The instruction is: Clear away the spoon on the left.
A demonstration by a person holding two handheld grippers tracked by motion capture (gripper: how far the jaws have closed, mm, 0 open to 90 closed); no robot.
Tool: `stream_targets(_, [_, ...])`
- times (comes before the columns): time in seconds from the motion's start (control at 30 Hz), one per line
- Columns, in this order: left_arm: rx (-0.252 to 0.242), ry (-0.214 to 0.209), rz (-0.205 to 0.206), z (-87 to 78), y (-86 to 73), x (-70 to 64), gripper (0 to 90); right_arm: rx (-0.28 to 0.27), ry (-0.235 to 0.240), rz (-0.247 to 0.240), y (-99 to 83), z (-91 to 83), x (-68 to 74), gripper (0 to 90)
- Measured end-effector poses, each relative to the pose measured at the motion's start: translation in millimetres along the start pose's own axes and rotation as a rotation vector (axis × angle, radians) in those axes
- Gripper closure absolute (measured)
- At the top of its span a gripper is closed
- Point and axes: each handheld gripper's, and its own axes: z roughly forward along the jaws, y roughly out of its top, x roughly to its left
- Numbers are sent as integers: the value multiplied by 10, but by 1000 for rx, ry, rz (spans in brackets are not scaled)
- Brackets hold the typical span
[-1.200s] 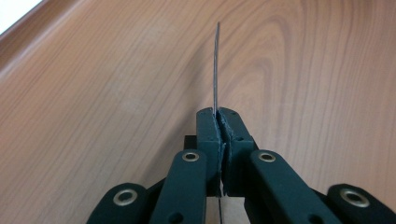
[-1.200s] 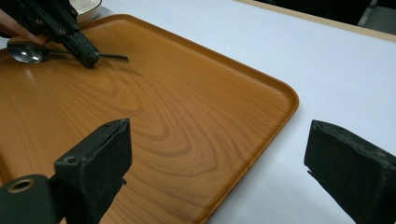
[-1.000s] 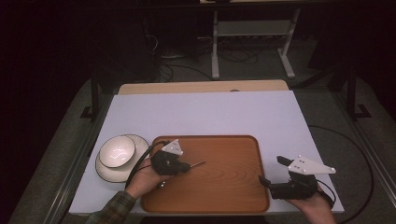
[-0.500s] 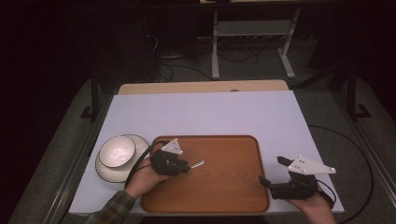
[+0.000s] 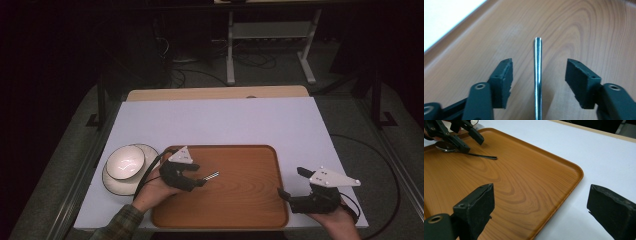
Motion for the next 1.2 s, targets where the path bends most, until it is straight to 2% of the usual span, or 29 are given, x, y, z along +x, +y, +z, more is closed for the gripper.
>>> stream_targets(0.03, [-18, -4, -10, -33, 2, -1, 339, 3, 0, -1, 0, 1, 4, 68])
stream_targets(0.2, [-41, -10, -18, -84, -2, 2, 248, -1, 2, -4, 5, 3, 12, 68])
stream_targets(0.33, [-65, 7, -11, -169, 0, -1, 212, -3, 1, -2, 4, -2, 7, 68])
stream_targets(0.6, [-130, 68, -30, -516, -98, 1, 202, -12, 2, 0, 11, -21, 6, 68])
stream_targets(0.67, [-131, 75, -32, -546, -114, 9, 195, -13, 3, 1, 11, -23, 5, 68])
stream_targets(0.73, [-146, 100, -46, -657, -190, 33, 187, -14, 4, 2, 11, -23, 3, 68])
stream_targets(0.97, [-178, 134, -68, -846, -316, 54, 177, -17, 7, 4, 13, -25, 8, 68])
stream_targets(1.03, [-207, 140, -73, -928, -373, 54, 175, -18, 9, -1, 17, -25, 14, 68])
stream_targets(1.2, [-222, 155, -78, -1013, -436, 51, 170, -21, 13, -2, 20, -26, 22, 68])
